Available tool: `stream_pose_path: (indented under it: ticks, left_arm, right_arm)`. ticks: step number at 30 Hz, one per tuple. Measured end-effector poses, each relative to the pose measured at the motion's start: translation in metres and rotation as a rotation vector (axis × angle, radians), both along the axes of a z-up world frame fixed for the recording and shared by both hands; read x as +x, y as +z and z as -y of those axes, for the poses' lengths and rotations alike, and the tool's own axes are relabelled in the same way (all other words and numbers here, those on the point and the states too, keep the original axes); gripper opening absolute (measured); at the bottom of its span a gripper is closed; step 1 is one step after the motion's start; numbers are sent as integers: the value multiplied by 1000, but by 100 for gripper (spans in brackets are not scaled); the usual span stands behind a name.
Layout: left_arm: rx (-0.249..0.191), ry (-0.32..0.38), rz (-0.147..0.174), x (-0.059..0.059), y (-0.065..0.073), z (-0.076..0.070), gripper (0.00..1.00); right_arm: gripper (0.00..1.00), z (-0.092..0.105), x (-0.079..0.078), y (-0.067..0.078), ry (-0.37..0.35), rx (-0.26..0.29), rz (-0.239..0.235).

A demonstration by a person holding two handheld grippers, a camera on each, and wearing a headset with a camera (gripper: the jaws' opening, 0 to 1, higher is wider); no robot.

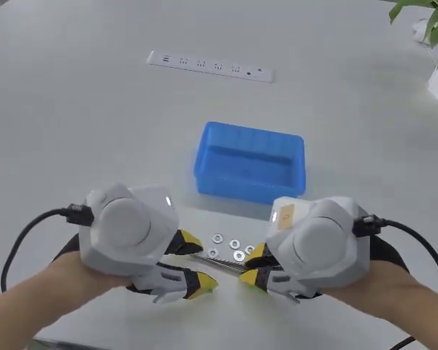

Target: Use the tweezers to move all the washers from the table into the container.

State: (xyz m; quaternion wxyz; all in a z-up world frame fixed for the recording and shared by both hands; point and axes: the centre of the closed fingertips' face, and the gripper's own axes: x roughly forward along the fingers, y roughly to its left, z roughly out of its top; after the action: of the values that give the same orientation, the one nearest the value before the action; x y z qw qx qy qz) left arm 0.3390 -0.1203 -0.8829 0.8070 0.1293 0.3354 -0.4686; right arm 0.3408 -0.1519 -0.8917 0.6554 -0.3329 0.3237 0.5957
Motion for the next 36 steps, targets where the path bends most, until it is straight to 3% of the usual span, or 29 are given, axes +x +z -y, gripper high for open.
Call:
stream_pose_path:
  ticks: [4,6,8,11,15,18,23,30,33,36]
  left_arm:
    - [-3,4,-2,2,0,-1,36]
    - [0,3,-2,2,0,-2,36]
    - [2,3,-3,2,0,-4,35]
    - [9,-13,-2,0,0,-6,34]
    - [9,-55,16,-4,3,-5,27]
    - [-13,-67,53,-3,11,-2,25]
    - [-28,-96,71,-3,18,-1,15]
    - [12,-207,70,-13,17,-2,9]
    - [38,-299,69,-22,21,0,6]
    - [67,-357,90,-25,26,-1,5]
  right_arm:
    - [8,-1,-3,0,9,34,-27]
    - [7,-1,-3,0,29,49,0]
    - [7,0,-5,0,33,58,-2]
    - [7,0,-6,5,19,114,-10]
    - [7,-6,-7,21,-9,226,-27]
    - [7,-3,-7,22,-5,220,-14]
    - [7,-1,-11,19,7,223,-18]
    - [7,-2,-16,19,28,225,-8]
    - [7,-2,-17,20,39,229,-2]
    - [8,-4,-19,22,48,238,2]
